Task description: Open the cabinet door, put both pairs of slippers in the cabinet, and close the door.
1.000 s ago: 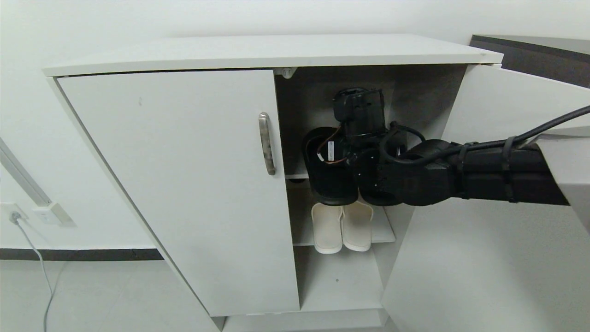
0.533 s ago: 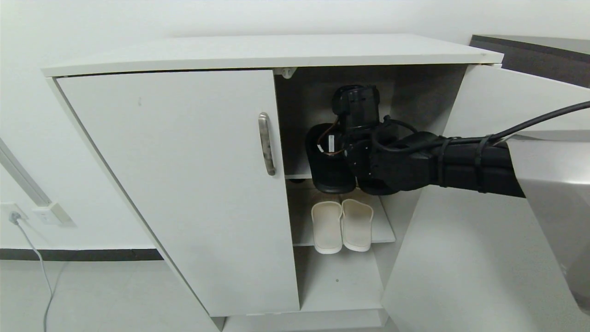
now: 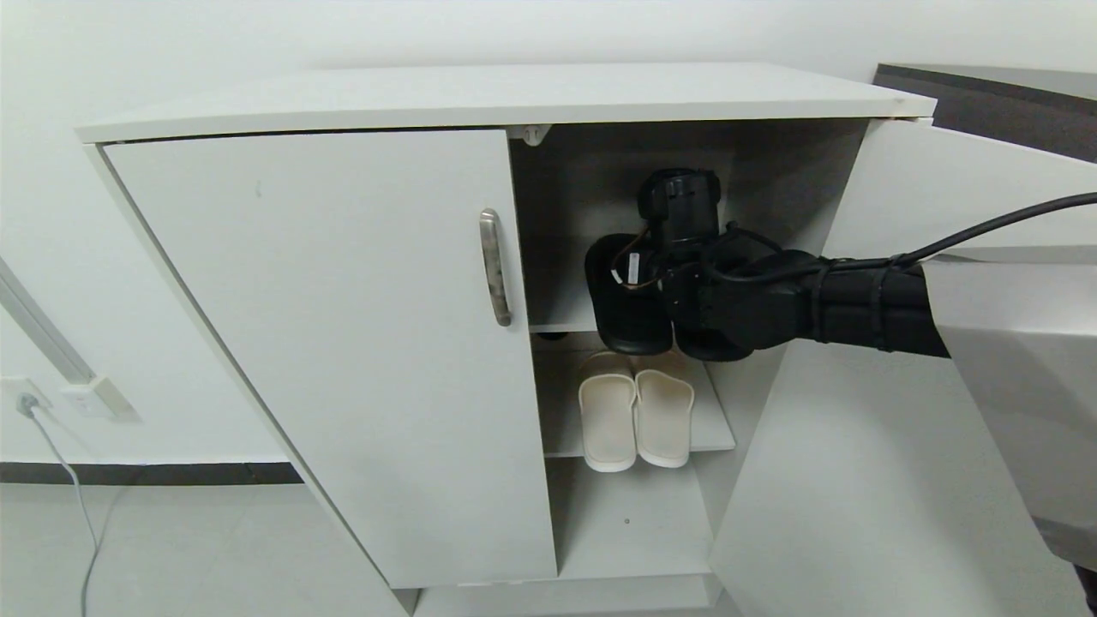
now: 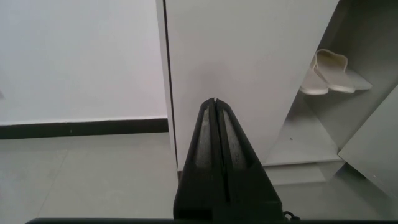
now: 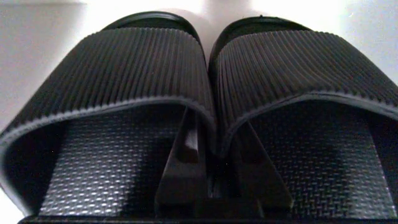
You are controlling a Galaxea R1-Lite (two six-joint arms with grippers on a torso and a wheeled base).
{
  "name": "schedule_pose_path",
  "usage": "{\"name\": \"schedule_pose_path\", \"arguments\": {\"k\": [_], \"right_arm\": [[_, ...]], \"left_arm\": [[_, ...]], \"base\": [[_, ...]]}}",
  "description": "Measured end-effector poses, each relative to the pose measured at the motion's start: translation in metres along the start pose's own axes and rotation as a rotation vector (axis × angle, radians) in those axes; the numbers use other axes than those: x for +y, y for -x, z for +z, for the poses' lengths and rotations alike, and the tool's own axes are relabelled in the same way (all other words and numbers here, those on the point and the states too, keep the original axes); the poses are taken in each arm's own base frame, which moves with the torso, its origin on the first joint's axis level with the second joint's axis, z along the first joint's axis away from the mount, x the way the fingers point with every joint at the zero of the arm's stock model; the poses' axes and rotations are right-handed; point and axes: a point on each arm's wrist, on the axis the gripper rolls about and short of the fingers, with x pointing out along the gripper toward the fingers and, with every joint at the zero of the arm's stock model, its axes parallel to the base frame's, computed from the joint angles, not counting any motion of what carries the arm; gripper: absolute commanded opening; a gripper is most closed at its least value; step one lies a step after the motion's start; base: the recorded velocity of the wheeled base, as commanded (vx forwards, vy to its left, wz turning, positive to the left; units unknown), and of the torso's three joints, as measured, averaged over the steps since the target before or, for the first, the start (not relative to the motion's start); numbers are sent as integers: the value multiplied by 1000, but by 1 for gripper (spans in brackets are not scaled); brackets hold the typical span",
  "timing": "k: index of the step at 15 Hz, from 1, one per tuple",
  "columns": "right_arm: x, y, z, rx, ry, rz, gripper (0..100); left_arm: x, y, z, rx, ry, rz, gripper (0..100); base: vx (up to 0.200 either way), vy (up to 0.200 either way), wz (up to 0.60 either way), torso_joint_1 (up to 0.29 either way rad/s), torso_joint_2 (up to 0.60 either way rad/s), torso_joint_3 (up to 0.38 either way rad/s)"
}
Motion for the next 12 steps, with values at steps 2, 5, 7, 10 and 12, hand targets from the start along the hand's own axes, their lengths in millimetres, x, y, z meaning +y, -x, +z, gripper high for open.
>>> {"name": "schedule_pose_path", "arguments": {"k": [2,5,7,10,12], "right_arm": [[0,2,3,-8,-10,9,0],[-1,2,4,-8,-8,12,0],[-1,2,4,-7,-7,13,0],[-1,2,3,-2,1,11,100],[-1,2,3,1,3,10,100]], "left_arm": [[0,0,0,0,0,-1,0],[0,0,0,0,0,0,0],[0,0,0,0,0,0,0],[0,0,0,0,0,0,0],[0,0,0,0,0,0,0]], "base": [[0,0,0,0,0,0],[0,0,0,0,0,0],[0,0,0,0,0,0],[0,0,0,0,0,0],[0,0,0,0,0,0]]}}
